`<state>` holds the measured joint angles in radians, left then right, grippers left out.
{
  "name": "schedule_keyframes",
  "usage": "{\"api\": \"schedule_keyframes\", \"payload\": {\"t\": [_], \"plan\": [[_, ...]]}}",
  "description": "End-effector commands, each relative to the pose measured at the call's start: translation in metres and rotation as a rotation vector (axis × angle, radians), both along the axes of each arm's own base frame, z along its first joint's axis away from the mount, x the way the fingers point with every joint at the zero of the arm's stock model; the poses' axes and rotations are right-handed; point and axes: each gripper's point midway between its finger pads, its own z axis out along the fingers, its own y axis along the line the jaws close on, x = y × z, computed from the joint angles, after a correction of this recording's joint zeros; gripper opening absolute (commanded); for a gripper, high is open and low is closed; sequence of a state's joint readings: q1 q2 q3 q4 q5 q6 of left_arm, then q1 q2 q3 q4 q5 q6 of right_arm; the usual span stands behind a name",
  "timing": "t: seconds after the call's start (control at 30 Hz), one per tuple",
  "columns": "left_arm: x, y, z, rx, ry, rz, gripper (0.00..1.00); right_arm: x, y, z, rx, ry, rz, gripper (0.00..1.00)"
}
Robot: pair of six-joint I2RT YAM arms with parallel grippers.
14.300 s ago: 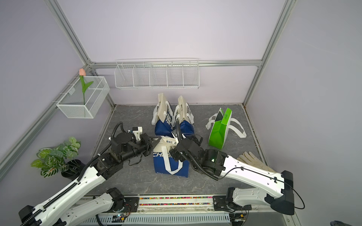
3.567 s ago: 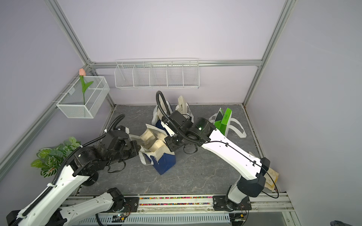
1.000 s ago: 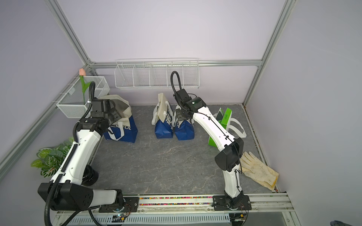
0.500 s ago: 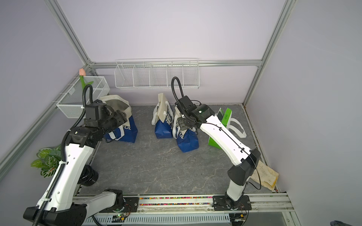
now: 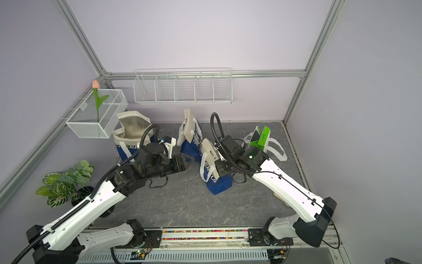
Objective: Open the takeout bag
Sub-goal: Move the takeout bag to the center of the board.
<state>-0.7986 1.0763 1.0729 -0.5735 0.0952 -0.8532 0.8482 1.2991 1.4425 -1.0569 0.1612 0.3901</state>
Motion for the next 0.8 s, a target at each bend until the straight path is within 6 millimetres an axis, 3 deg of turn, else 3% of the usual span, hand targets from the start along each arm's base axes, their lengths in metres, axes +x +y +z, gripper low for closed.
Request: {"api": "schedule_keyframes", "payload": {"t": [0.0,0.07,0.1,0.27,0.4,0.6,0.77], "plan": [[0.003,-0.007,0.036,-0.164,-0.041,0.033,0.58,-0.009,0.003,0.007,0.053,-0.001,0.008,0.51],[0.003,-0.009,0.036,-0.178,-0.034,0.025,0.58,-0.007,0.002,0.011,0.048,-0.013,0.005,0.60],[0.002,-0.010,0.035,-0.180,-0.026,0.022,0.57,-0.005,0.001,0.013,0.039,-0.018,0.001,0.73],[0.001,-0.008,0.035,-0.211,-0.021,0.043,0.58,0.003,0.014,0.022,0.029,-0.024,0.041,0.77],[0.008,-0.001,0.031,-0.243,-0.017,0.097,0.58,0.015,0.023,0.018,-0.027,-0.020,0.056,0.73],[0.014,-0.022,0.030,-0.297,-0.013,0.045,0.57,0.039,0.031,0.013,-0.068,-0.028,0.046,0.66],[0.025,-0.032,0.023,-0.304,-0.006,0.040,0.57,0.053,0.035,0.009,-0.059,-0.008,0.040,0.48]]}}
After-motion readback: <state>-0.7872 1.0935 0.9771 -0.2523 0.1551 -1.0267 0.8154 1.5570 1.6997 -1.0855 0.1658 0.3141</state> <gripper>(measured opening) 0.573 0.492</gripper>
